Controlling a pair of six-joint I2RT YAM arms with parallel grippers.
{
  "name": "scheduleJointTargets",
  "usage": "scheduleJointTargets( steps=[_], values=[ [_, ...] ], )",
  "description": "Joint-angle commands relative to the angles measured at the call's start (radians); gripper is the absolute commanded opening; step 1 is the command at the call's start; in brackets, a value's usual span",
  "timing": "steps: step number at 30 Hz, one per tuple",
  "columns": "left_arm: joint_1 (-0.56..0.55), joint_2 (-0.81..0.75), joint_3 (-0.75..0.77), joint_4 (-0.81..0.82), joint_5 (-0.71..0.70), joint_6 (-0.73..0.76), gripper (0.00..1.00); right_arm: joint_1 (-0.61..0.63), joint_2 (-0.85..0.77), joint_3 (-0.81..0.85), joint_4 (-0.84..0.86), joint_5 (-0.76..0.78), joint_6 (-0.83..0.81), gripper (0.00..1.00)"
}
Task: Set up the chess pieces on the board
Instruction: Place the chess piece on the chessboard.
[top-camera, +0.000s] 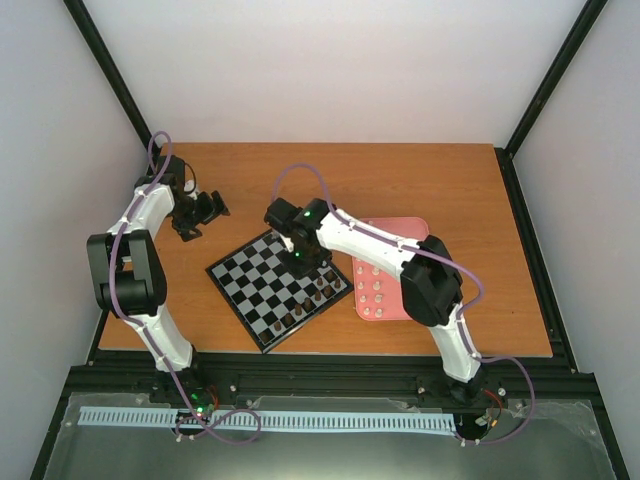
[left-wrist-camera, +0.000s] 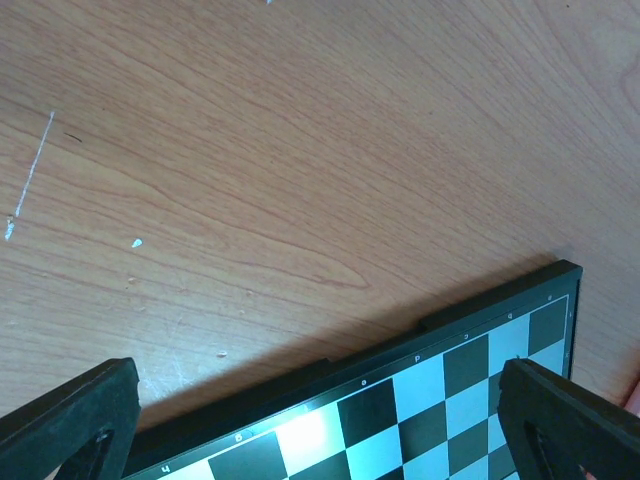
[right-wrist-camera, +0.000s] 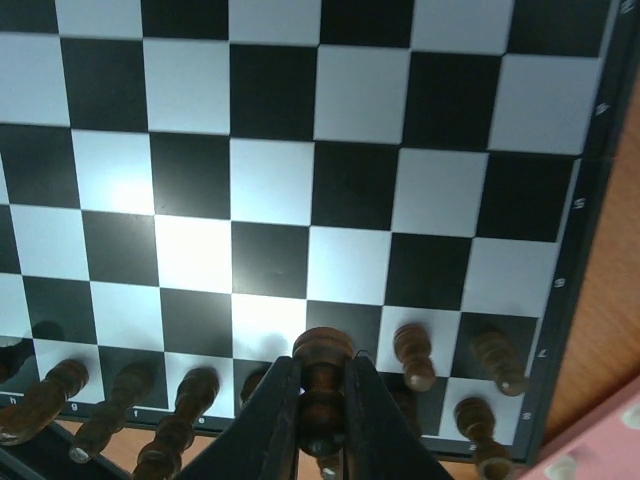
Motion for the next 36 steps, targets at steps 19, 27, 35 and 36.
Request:
scheduleJointTargets(
  steps=[19, 27, 35, 36],
  values=[
    [-0.006, -0.026, 0.009, 0.012, 0.001, 0.008, 1.00, 0.023, 0.101, -0.072, -0.001, -0.005, 0.004, 0.04],
    [-0.006, -0.020, 0.006, 0.014, -0.004, 0.008, 1.00, 0.021, 0.113, -0.068, -0.013, -0.008, -0.002, 0.08],
    [-0.006, -0.012, 0.013, 0.013, -0.003, 0.009, 1.00, 0.021, 0.097, -0.053, -0.012, 0.001, -0.011, 0.17],
    [-0.006, -0.012, 0.015, 0.012, -0.003, 0.009, 1.00, 0.021, 0.095, -0.047, -0.013, 0.001, -0.013, 0.18]
  ],
)
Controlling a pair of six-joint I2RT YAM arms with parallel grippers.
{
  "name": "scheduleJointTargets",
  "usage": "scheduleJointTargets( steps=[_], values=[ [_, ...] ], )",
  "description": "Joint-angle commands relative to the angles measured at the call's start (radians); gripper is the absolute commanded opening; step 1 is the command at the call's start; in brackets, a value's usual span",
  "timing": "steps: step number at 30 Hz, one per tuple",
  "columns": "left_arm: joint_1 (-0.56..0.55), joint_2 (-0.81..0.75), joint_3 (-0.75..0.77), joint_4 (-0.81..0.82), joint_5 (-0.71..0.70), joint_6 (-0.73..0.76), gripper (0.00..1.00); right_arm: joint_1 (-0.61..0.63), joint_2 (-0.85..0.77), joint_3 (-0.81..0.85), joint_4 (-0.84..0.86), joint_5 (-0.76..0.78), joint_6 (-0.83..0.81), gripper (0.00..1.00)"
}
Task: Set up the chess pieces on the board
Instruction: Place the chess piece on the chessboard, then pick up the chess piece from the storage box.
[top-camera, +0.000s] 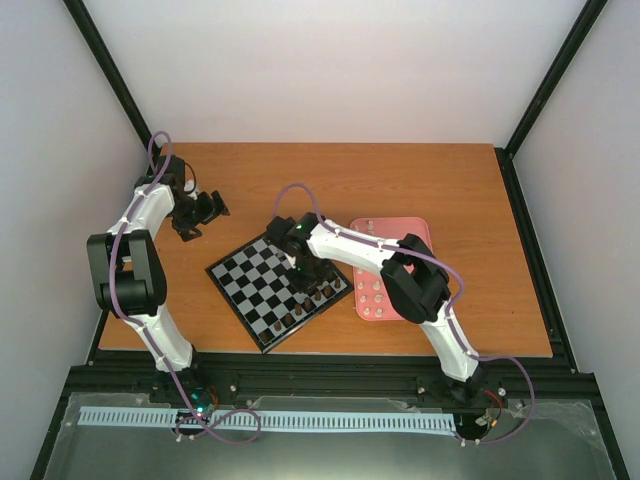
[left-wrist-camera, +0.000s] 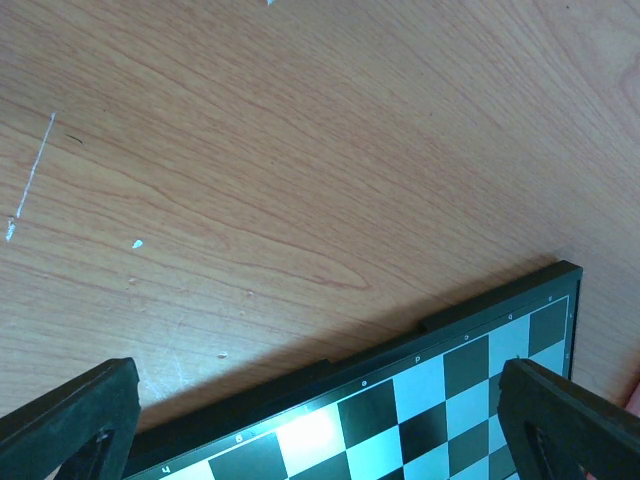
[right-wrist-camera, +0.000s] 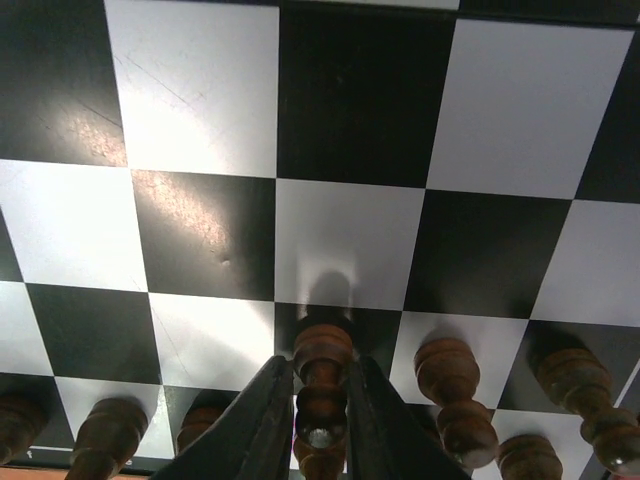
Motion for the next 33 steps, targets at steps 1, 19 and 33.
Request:
scheduleJointTargets(
  steps=[1, 19, 33],
  values=[
    [-0.006, -0.012, 0.017, 0.009, -0.003, 0.009, 1.00, 0.001, -0.002, 0.040, -0.012, 0.005, -0.014, 0.18],
    [-0.006, -0.016, 0.016, 0.008, -0.002, 0.010, 1.00, -0.107, -0.147, 0.166, -0.125, 0.173, 0.013, 0.41],
    [-0.006, -0.009, 0.021, 0.001, 0.003, 0.011, 1.00, -0.641, -0.395, -0.432, 0.145, 0.158, -0.021, 0.40]
  ],
)
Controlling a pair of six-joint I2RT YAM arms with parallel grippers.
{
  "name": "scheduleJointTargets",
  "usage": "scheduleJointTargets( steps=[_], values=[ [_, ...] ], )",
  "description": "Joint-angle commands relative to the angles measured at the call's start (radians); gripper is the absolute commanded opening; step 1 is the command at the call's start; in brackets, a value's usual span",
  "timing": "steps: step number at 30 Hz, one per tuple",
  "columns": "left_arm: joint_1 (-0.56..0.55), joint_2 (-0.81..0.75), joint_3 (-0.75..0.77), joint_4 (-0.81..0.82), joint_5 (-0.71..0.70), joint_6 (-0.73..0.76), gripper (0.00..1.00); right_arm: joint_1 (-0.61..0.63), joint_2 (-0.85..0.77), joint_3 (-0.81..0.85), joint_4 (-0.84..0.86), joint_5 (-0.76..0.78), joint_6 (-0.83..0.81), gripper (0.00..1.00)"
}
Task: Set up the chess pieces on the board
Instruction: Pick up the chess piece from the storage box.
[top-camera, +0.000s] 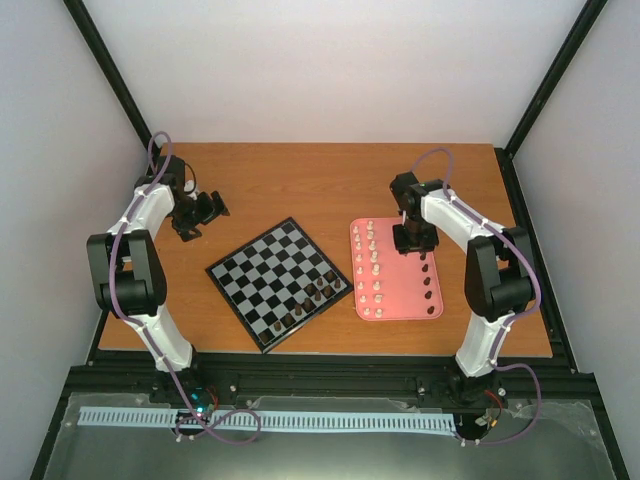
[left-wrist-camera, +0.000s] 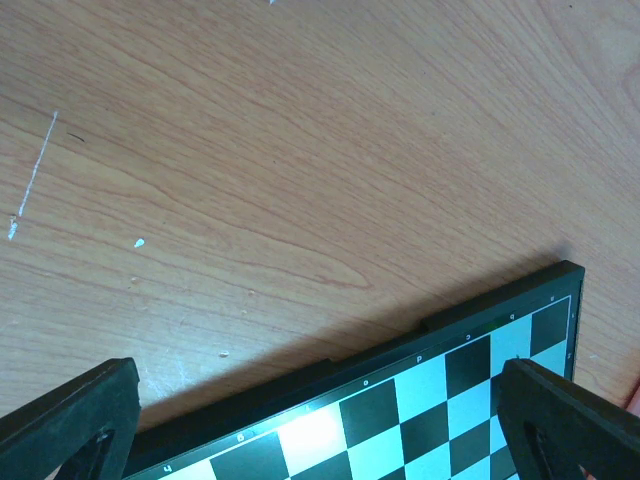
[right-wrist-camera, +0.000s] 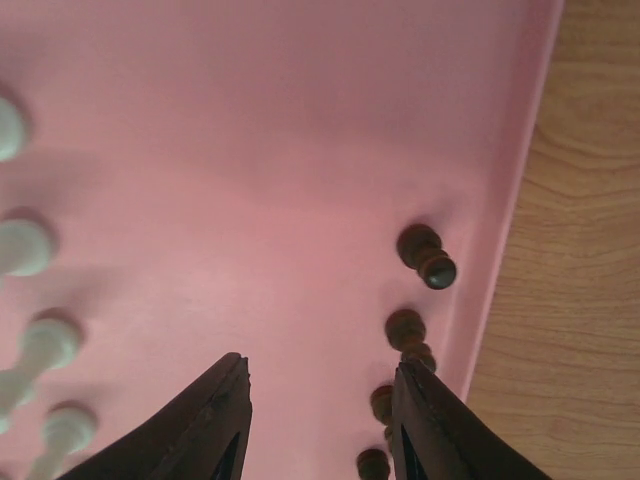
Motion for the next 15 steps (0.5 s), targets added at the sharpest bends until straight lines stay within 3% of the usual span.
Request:
scheduleJointTargets(
  steps=[1, 15],
  values=[
    [-0.006, -0.007, 0.023, 0.004, 0.006, 0.011, 1.00, -0.044, -0.029, -0.052, 0.086, 0.007, -0.031, 0.40],
    [-0.010, 0.005, 0.034, -0.003, 0.000, 0.014, 1.00, -0.157, 0.034, -0.087, 0.132, 0.023, -0.090, 0.40]
  ],
)
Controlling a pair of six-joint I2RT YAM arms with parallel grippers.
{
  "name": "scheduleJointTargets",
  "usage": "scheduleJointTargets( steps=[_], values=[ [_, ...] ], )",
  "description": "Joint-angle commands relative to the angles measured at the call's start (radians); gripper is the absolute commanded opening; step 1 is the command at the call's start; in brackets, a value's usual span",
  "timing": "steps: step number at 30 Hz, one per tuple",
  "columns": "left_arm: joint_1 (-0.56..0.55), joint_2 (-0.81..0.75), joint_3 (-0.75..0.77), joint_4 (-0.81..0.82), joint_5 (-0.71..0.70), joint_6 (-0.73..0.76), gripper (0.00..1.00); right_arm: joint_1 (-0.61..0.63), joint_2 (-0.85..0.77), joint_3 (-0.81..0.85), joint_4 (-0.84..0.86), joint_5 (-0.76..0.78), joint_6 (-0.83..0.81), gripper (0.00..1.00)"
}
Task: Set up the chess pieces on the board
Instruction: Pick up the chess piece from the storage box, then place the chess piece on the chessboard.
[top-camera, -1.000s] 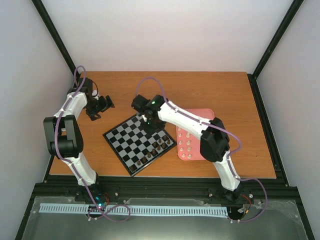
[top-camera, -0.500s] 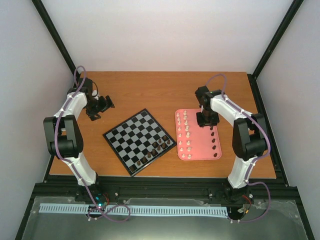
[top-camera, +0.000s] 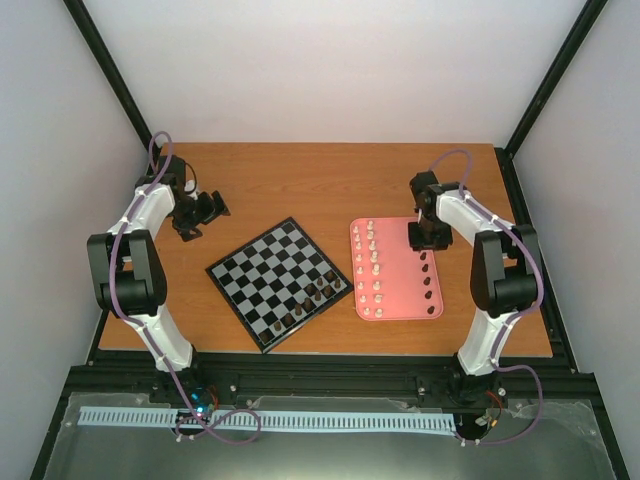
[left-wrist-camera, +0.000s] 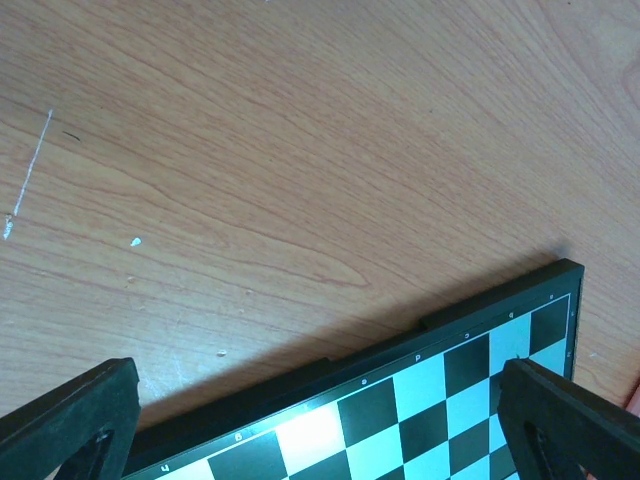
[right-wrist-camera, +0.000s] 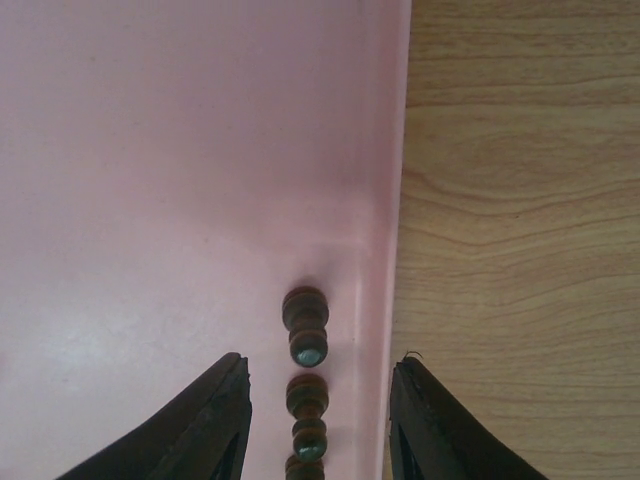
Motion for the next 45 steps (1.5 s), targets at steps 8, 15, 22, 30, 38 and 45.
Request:
scheduleJointTargets(
  steps=[8, 15, 22, 30, 38, 45],
  values=[
    [-0.007, 0.013, 0.035, -0.003, -0.005, 0.015, 1.00, -0.019, 0.058, -0.023, 0.039, -0.027, -0.034, 0.36],
    [-0.008, 0.017, 0.035, -0.004, -0.005, 0.017, 1.00, -0.019, 0.083, -0.022, 0.046, -0.024, -0.033, 0.26],
    [-0.007, 0.019, 0.030, -0.002, -0.006, 0.017, 1.00, -0.019, 0.084, -0.020, 0.035, -0.020, -0.032, 0.09],
    [-0.008, 0.013, 0.031, -0.002, -0.003, 0.016, 1.00, -0.002, 0.002, 0.019, -0.001, -0.053, -0.012, 0.03],
    [-0.007, -0.012, 0.016, 0.002, -0.007, 0.015, 1.00, 0.265, -0.024, 0.194, -0.085, -0.085, 0.075, 0.03],
    [-0.008, -0.032, 0.004, 0.007, -0.006, 0.010, 1.00, 0.590, 0.148, 0.439, -0.133, -0.121, 0.113, 0.03]
  ],
)
